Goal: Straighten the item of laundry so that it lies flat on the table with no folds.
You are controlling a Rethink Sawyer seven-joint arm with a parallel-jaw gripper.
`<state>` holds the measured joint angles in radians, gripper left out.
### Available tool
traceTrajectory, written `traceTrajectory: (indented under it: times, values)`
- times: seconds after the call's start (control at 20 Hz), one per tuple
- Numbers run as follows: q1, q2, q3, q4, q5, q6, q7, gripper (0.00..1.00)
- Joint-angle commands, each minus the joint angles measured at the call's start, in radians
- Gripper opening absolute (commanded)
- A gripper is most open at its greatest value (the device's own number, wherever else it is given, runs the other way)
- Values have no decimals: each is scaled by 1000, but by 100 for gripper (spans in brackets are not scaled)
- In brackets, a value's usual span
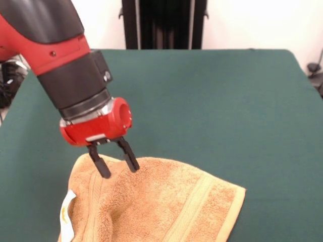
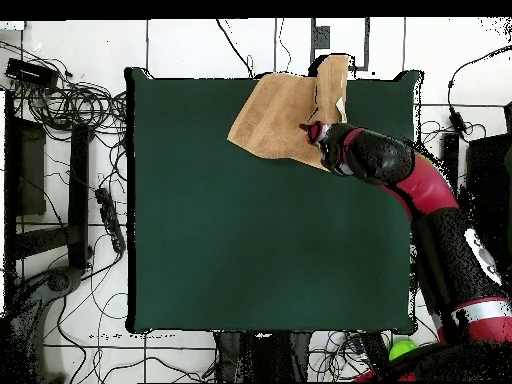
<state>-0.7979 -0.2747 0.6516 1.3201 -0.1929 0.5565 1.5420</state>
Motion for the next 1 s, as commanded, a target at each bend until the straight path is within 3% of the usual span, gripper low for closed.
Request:
traceTrajectory:
  times: [0.05, 0.35, 0.7, 1.0]
  values:
    - [36, 78, 71, -67, 21, 35, -46, 100]
    - [52, 111, 78, -174, 15, 115, -105, 100]
    - [69, 92, 76, -243, -6, 220, -162, 100]
    - [65, 31, 52, -223, -36, 249, -148, 100]
